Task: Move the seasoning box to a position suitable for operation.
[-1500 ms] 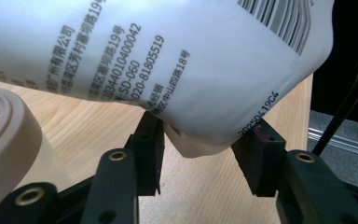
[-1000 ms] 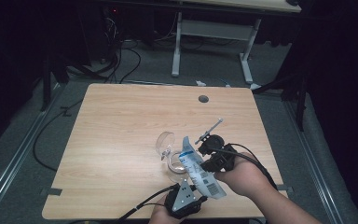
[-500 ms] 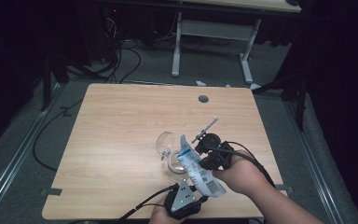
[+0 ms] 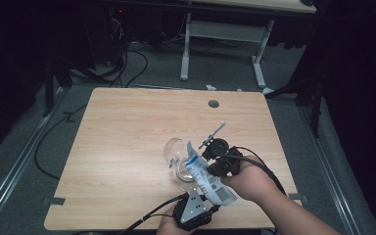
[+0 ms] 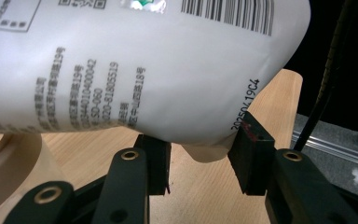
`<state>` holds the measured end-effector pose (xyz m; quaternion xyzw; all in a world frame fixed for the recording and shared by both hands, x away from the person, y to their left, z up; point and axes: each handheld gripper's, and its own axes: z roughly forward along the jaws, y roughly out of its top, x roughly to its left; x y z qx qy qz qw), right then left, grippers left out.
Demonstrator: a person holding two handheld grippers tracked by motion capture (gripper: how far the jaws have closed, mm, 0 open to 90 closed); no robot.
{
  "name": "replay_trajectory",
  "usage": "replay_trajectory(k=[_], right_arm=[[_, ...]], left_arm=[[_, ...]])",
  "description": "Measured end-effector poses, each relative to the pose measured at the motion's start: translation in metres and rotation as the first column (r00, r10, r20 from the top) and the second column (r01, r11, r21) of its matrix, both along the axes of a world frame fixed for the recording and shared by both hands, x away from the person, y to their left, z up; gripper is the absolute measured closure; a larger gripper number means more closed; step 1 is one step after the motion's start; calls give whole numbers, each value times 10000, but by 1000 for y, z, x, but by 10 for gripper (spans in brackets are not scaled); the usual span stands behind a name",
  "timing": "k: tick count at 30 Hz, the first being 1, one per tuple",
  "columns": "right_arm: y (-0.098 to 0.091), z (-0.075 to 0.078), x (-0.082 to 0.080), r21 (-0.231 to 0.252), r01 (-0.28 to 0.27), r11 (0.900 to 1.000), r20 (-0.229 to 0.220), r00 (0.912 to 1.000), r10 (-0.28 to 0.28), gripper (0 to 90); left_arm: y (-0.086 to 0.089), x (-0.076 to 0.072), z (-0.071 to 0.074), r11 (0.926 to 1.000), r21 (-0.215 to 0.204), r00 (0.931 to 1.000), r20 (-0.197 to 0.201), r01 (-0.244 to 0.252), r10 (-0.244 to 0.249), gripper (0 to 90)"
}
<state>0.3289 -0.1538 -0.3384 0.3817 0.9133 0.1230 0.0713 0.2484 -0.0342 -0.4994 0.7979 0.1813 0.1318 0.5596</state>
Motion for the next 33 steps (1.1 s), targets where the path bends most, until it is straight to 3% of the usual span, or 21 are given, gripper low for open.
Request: replay_trajectory(k=[20,33], right_arm=[[-1,4,3,97,-125,9999,95,9999,124,899],[3,5,5,-21,-293,9996,193,9994,294,900]], left_arm=[[-3,3,6,9998,-72,9998,-77,-181,181,627],[-2,3,8,9998,-201,9999,-92,42,-44,614]])
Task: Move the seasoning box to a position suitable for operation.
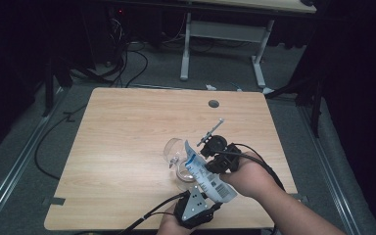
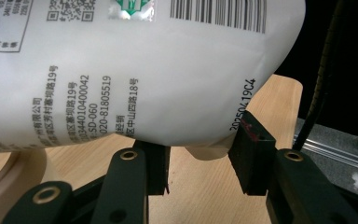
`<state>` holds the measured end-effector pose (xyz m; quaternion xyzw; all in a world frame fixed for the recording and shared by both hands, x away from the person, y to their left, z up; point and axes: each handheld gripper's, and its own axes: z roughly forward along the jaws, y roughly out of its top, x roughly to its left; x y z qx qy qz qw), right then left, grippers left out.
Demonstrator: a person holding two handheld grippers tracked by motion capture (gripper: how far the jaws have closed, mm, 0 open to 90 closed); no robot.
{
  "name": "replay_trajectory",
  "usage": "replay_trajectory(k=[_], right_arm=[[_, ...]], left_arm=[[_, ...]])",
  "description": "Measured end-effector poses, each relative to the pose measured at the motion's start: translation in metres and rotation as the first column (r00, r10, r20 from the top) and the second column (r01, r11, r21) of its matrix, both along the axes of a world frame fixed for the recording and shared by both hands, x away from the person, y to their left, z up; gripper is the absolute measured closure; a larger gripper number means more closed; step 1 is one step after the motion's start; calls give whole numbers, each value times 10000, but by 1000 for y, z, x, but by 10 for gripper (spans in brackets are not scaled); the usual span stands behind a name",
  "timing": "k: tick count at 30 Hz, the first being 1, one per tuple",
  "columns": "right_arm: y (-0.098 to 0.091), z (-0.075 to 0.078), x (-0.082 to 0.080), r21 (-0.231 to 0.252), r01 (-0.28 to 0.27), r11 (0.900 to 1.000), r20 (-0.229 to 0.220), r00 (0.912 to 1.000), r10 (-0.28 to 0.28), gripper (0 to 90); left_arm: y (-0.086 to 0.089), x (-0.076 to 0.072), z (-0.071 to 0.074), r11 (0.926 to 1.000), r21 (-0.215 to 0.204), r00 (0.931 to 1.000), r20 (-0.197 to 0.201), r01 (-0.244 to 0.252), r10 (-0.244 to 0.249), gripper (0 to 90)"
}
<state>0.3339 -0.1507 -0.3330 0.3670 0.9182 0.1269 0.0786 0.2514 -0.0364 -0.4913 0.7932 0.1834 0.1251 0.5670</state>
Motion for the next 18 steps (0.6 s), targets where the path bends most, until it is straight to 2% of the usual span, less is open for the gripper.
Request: replay_trajectory(k=[18], right_arm=[[0,3,0,-21,-85,10000,63,9999,85,898]], left_arm=[[-2,-1,2,9999,-96,10000,73,-61,62,612]])
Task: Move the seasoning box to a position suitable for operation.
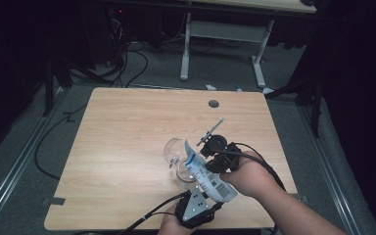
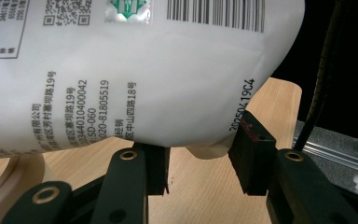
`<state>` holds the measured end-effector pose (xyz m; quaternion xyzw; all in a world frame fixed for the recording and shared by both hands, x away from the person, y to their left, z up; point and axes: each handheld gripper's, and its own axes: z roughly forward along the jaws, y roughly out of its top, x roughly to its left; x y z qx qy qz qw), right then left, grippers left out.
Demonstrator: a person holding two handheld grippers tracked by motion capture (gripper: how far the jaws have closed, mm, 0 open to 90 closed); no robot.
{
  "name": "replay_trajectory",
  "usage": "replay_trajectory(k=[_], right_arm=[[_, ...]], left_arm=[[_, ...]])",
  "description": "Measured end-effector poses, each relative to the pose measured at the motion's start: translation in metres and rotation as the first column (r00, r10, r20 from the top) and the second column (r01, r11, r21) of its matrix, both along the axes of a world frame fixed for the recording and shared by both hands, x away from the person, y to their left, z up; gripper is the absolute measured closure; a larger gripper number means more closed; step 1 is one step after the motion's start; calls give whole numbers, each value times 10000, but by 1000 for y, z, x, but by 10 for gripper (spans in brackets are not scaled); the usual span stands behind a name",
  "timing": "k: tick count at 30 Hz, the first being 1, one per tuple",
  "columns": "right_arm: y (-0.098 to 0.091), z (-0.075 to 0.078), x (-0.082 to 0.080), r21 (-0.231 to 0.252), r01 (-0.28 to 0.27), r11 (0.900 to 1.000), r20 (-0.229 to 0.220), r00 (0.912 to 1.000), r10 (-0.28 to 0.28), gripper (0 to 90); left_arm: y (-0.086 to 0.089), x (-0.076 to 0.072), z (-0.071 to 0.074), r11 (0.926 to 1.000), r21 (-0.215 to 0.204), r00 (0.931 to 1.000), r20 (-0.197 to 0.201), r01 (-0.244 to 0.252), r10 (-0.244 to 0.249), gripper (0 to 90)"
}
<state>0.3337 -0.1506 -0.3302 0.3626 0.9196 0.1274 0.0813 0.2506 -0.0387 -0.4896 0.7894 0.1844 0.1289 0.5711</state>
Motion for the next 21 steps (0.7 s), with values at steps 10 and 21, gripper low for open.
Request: replay_trajectory(k=[10,21], right_arm=[[0,0,0,63,-36,10000,-46,10000,36,899],[2,1,1,-25,-122,9999,-51,9999,122,899]], left_arm=[[0,0,1,10000,-22,10000,20,9,-9,614],[-1,0,3,10000,-49,10000,19,22,-22,615]])
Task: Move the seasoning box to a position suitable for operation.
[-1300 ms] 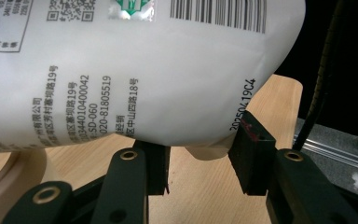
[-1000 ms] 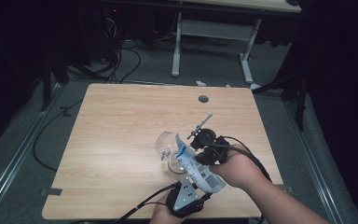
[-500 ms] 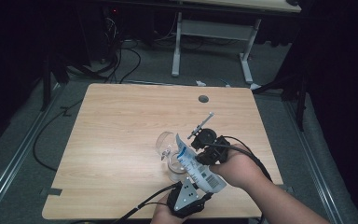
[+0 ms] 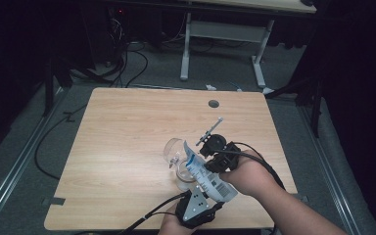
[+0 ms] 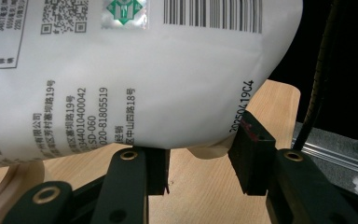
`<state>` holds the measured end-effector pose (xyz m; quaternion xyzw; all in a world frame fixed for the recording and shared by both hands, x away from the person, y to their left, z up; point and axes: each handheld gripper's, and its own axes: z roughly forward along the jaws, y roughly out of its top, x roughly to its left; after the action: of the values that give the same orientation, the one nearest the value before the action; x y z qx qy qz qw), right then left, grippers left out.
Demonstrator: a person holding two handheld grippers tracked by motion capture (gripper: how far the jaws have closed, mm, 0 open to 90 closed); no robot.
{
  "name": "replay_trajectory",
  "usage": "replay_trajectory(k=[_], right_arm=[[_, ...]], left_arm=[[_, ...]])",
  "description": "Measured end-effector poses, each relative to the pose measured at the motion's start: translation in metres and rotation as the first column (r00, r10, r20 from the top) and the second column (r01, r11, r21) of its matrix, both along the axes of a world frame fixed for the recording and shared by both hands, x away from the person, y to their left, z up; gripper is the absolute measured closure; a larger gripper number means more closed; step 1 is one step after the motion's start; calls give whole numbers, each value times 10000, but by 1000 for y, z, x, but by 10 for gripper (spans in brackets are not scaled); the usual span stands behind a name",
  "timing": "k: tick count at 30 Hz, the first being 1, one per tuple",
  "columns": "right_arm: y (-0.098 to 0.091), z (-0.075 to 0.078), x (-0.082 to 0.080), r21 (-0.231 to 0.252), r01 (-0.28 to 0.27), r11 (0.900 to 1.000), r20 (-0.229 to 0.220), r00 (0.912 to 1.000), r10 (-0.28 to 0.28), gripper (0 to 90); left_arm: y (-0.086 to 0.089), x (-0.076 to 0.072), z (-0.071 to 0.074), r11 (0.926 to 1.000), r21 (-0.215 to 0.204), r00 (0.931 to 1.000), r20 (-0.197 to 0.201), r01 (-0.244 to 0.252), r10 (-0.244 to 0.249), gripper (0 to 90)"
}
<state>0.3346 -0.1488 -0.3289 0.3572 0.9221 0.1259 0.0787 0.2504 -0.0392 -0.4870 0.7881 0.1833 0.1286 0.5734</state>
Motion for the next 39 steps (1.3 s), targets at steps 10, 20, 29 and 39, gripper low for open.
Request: replay_trajectory(k=[10,20,29,39], right_arm=[[0,2,0,-48,-43,10000,17,10000,43,899],[-1,0,1,2,-19,10000,-14,10000,19,899],[-1,1,2,8,1,10000,-29,10000,-1,899],[0,1,3,-29,-15,10000,6,10000,15,898]], left_arm=[[-1,0,1,10000,-79,10000,4,-7,7,615],[-2,1,1,10000,-48,10000,-45,32,-32,615],[-2,1,2,9999,-90,10000,-85,51,-52,616],[-2,3,3,9999,-105,9999,-109,50,-51,616]])
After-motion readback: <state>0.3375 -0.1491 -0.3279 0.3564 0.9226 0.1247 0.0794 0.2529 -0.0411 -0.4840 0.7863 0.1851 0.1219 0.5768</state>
